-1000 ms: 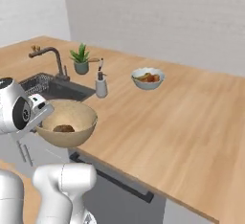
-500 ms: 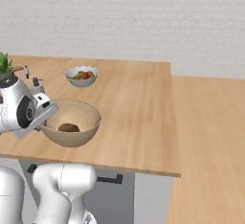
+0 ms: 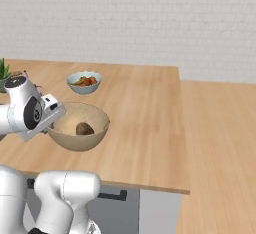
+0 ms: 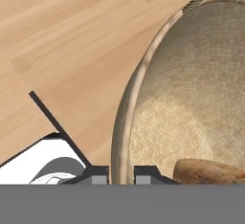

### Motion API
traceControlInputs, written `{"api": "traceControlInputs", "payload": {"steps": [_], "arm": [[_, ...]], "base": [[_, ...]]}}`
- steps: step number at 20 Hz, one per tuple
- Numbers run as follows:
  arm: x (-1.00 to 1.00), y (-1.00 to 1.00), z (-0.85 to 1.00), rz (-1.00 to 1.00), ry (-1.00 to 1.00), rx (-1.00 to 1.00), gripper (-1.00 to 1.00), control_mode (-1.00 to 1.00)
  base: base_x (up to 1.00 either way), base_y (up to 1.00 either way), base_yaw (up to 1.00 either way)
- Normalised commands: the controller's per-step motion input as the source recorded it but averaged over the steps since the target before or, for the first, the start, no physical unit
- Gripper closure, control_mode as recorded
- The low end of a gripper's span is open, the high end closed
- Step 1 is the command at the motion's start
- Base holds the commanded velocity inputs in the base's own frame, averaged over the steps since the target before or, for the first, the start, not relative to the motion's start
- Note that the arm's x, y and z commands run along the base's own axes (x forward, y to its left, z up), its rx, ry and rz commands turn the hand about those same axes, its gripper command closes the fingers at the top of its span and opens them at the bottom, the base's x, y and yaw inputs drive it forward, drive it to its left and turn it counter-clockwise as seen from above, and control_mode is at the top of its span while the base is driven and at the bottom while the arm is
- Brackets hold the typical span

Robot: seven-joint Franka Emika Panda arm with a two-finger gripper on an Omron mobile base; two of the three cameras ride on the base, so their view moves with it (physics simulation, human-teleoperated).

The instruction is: Open the cabinet, pick up the bread from the cabinet and place it in the basket. Then move the basket to the dining counter.

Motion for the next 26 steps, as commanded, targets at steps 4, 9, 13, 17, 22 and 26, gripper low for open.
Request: {"api": "traceControlInputs", "payload": {"steps": [4,9,13,17,22,26], "arm": [[0.04,0.0,-0.01,0.0,0.0,0.0,1.0,-1.0],[0.73,0.0,0.0,0.0,0.0,0.0,1.0,-1.0],[1.0,0.0,-0.02,0.04,0.02,0.0,1.0,-1.0],[1.0,-0.01,-0.19,0.14,0.06,0.0,1.0,-1.0],[1.0,0.0,-0.19,0.13,-0.02,0.0,1.0,-1.0],[0.97,-0.03,-0.1,0.08,-0.13,0.0,1.0,-1.0]], "base": [[0.19,0.1,0.0],[0.0,0.0,0.0],[0.0,0.0,0.0],[0.0,0.0,0.0],[0.0,0.0,0.0],[0.0,0.0,0.0]]}}
